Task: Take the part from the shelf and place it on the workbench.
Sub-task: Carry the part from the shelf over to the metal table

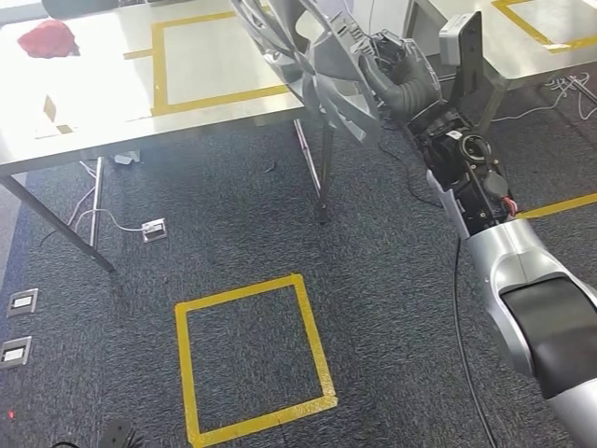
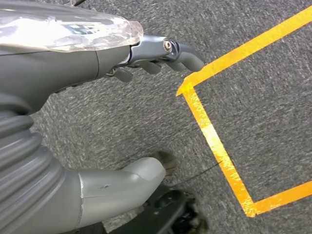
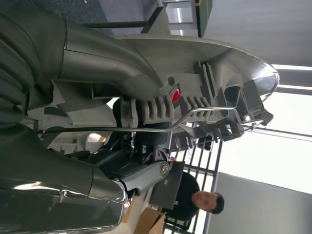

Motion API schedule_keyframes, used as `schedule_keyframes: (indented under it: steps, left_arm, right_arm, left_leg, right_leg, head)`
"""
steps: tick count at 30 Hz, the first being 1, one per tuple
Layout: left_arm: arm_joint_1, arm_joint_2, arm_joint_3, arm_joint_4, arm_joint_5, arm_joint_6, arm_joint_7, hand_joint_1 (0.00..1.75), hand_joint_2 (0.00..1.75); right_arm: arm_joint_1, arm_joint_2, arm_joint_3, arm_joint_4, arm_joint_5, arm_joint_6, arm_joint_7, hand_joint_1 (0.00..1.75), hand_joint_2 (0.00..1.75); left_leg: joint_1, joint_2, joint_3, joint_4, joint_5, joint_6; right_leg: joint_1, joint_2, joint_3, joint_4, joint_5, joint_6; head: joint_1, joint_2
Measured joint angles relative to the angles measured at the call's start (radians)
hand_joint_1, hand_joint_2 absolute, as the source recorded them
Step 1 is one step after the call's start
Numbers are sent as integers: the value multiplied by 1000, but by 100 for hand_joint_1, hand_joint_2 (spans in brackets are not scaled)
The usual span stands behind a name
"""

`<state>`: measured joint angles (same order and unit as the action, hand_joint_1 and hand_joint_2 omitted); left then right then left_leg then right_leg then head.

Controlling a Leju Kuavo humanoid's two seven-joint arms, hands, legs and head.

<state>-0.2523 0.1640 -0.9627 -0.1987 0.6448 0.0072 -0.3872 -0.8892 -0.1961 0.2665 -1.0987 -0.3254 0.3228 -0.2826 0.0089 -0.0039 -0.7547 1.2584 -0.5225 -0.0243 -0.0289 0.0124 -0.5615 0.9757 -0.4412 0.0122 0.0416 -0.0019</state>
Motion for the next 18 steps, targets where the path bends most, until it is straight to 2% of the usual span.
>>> schedule_keyframes:
  steps: [1,3,4,5,8,10,11,13,14,15,16,18]
  left_arm:
    - [1,0,0,0,-1,0,0,0,175]
    - [0,2,0,0,-3,0,0,0,175]
    - [0,4,0,0,-4,0,0,0,175]
    - [0,6,0,0,-4,0,0,0,175]
    - [-3,11,0,0,-5,0,1,0,175]
    - [-5,10,0,0,-5,0,0,0,175]
    - [-5,10,0,0,-5,0,0,0,175]
    - [-4,8,0,0,-5,0,0,0,175]
    - [-2,7,0,0,-5,0,0,0,175]
    - [0,6,0,0,-5,0,0,0,175]
    - [1,5,0,0,-5,0,0,0,175]
    - [3,3,0,0,-5,0,0,0,175]
  right_arm:
    - [1,0,0,0,0,0,0,175,175]
    - [1,0,0,0,0,2,-1,175,175]
    - [0,0,0,1,0,3,-2,175,175]
    - [-1,0,0,1,0,4,-4,175,175]
    - [-6,0,0,2,2,6,-9,175,175]
    - [-11,1,0,2,4,6,-11,175,175]
    - [-12,1,0,2,5,7,-12,175,175]
    - [-9,2,0,4,6,8,-12,175,175]
    - [-5,2,0,5,6,8,-12,175,175]
    - [-3,2,0,6,6,8,-12,175,175]
    - [-2,2,0,6,6,8,-12,175,175]
    - [-2,2,0,6,6,7,-11,175,175]
  left_leg:
    - [-1,0,0,-38,34,7]
    - [-10,0,38,-186,143,30]
    - [-15,0,59,-252,176,41]
    - [-20,0,75,-293,194,48]
    - [-23,1,101,-326,186,59]
    - [-19,1,125,-340,181,67]
    - [-17,-1,136,-345,178,70]
    - [-17,-3,151,-346,167,75]
    - [-17,-5,160,-345,159,75]
    - [-17,-7,169,-344,151,75]
    - [-17,-9,178,-343,142,73]
    - [-16,-13,197,-338,125,66]
  right_leg:
    - [1,2,9,0,-7,0]
    - [3,4,29,-2,-23,3]
    - [4,5,36,-3,-30,5]
    - [4,7,41,-5,-36,10]
    - [4,6,54,-10,-46,28]
    - [6,1,44,26,-66,35]
    - [6,-1,19,76,-86,37]
    - [9,-2,-54,211,-133,38]
    - [10,-2,-87,259,-149,40]
    - [9,-3,-108,274,-146,41]
    - [9,-3,-113,252,-121,42]
    - [8,-5,-89,126,-14,42]
  head:
    - [0,0]
    - [0,0]
    - [0,0]
    - [-1,0]
    - [-1,0]
    - [3,0]
    - [6,0]
    - [11,0]
    - [13,0]
    - [15,0]
    - [17,0]
    - [22,0]
